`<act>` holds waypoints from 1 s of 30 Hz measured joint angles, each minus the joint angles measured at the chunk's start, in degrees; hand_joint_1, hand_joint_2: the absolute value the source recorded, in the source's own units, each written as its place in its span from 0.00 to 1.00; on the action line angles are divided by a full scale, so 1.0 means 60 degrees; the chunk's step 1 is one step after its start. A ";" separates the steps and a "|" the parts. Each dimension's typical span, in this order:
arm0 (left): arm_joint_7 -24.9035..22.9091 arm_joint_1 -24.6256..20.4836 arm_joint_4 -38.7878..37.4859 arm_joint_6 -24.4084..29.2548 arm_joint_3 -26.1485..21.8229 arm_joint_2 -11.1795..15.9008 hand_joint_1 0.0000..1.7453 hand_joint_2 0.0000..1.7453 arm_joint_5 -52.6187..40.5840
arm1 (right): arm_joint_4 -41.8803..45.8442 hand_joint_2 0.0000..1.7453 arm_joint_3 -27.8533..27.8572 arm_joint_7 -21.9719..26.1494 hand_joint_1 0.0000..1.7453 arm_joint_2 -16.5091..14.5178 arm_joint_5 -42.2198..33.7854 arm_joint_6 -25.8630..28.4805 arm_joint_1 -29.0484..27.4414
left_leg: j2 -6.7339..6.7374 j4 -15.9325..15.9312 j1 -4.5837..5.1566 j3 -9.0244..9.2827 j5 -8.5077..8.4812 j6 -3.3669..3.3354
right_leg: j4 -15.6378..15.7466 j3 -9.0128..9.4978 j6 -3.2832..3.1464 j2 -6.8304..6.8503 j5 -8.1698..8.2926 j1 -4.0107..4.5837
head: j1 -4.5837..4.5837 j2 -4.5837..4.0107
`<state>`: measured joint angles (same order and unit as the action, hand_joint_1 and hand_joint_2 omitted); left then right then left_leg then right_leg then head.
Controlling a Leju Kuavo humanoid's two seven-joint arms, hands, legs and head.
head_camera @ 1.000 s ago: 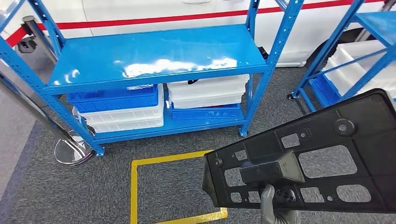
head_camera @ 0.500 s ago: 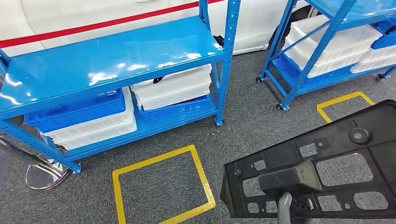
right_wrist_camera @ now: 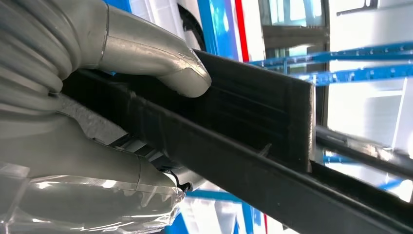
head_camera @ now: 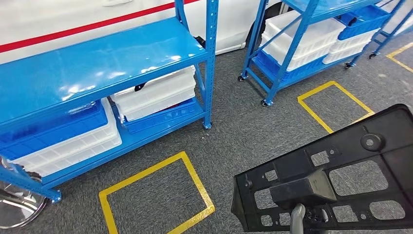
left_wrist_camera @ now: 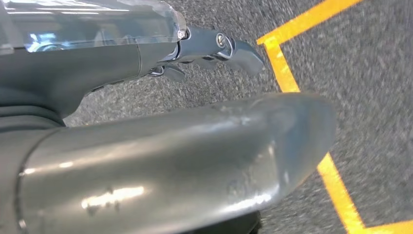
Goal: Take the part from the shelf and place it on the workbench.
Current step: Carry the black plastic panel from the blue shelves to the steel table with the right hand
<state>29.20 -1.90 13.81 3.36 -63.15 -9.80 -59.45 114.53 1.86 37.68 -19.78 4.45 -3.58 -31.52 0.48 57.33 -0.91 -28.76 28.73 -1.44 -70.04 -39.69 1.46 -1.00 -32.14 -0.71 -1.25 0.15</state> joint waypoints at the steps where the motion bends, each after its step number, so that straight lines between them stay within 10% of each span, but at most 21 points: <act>1: -0.0004 0.0014 0.0000 -0.0001 -0.0001 0.0002 0.00 0.00 -0.0001 | 0.0000 1.00 0.0006 0.0000 1.00 0.0000 0.0004 0.0003 -0.0002 | 0.0150 0.0006 0.0020 -0.0020 0.0000 -0.0003 | -0.0528 -0.0231 0.0023 0.0075 -0.0203 -0.0012 | -0.0004 0.0001; 3: -0.0009 0.0018 0.0000 -0.0001 -0.0003 0.0004 0.00 0.00 -0.0014 | 0.0000 1.00 0.0021 0.0000 1.00 0.0000 0.0004 0.0022 -0.0017 | 0.0436 0.0017 0.0042 -0.0034 0.0010 0.0001 | -0.0651 -0.0209 0.0031 0.0148 -0.0081 -0.0022 | -0.0006 0.0002; 7: -0.0031 -0.0019 0.0000 -0.0002 -0.0003 0.0002 0.00 0.00 -0.0070 | 0.0017 1.00 0.0031 0.0000 1.00 -0.0001 0.0001 0.0065 -0.0037 | 0.0847 0.0028 0.0103 0.0046 0.0082 0.0099 | 0.1654 0.1111 -0.0183 0.0748 0.0785 0.0099 | -0.0002 0.0001; 10: -0.0044 -0.0057 0.0000 -0.0012 -0.0004 0.0005 0.00 0.00 -0.0106 | 0.0043 1.00 0.0045 0.0000 1.00 -0.0010 0.0001 0.0123 -0.0078 | 0.1088 0.0006 0.0142 0.0113 0.0112 0.0223 | 0.1927 0.1180 -0.0350 0.0682 0.0816 0.0166 | 0.0004 0.0001; 13: -0.0040 -0.0087 0.0000 -0.0025 -0.0004 0.0013 0.00 0.00 -0.0147 | 0.0082 1.00 0.0067 0.0000 1.00 -0.0041 -0.0001 0.0202 -0.0135 | 0.0611 0.0480 0.0114 -0.0031 0.0526 0.0357 | 0.2083 0.1190 -0.0529 0.0393 0.0942 0.0056 | 0.0033 0.0000; 16: -0.0036 -0.0046 0.0000 -0.0031 -0.0003 0.0020 0.00 0.00 -0.0210 | 0.0096 1.00 0.0078 0.0000 1.00 -0.0068 -0.0006 0.0236 -0.0148 | 0.0029 0.2260 0.0061 -0.0816 0.1433 0.0408 | 0.2097 0.1136 -0.0608 0.0058 0.1008 0.0031 | 0.0071 0.0000; 18: -0.0036 -0.0025 0.0000 -0.0031 -0.0003 0.0025 0.00 0.00 -0.0232 | 0.0090 1.00 0.0079 0.0000 1.00 -0.0074 -0.0005 0.0253 -0.0164 | -0.0016 0.2667 0.0037 -0.1022 0.1366 0.0433 | 0.2055 0.1111 -0.0601 -0.0232 0.1020 0.0028 | 0.0073 0.0000; 23: -0.0072 -0.0037 0.0000 -0.0054 -0.0003 0.0049 0.00 0.00 -0.0316 | 0.0094 1.00 0.0079 0.0000 1.00 -0.0079 0.0021 0.0373 -0.0192 | -0.0875 0.0280 -0.0072 -0.0048 0.0181 0.0406 | 0.1783 0.0946 -0.0365 -0.0904 0.0989 0.0008 | 0.0079 0.0001; 26: -0.0104 -0.0065 0.0000 -0.0085 -0.0003 0.0061 0.00 0.00 -0.0370 | 0.0109 1.00 0.0079 0.0000 1.00 -0.0084 0.0033 0.0396 -0.0244 | -0.0683 0.0191 -0.0042 -0.0045 0.0143 0.0225 | 0.1777 0.0811 -0.0148 -0.1175 0.1084 -0.0035 | 0.0093 0.0001; 30: -0.0110 -0.0090 0.0000 -0.0100 -0.0006 0.0078 0.00 0.00 -0.0412 | 0.0137 1.00 0.0079 0.0000 1.00 -0.0084 0.0042 0.0410 -0.0280 | -0.0122 0.0066 -0.0034 -0.0061 0.0008 0.0015 | 0.0376 0.0111 -0.0014 -0.0139 0.0226 0.0002 | -0.0077 0.0000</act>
<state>28.54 -2.45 13.81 2.75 -63.19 -9.33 -61.92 115.35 2.34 37.68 -20.28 4.70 -1.12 -33.20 -0.25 57.73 -1.11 -29.13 28.78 -1.35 -67.78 -39.03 1.38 -1.83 -30.79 -0.70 -1.71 0.15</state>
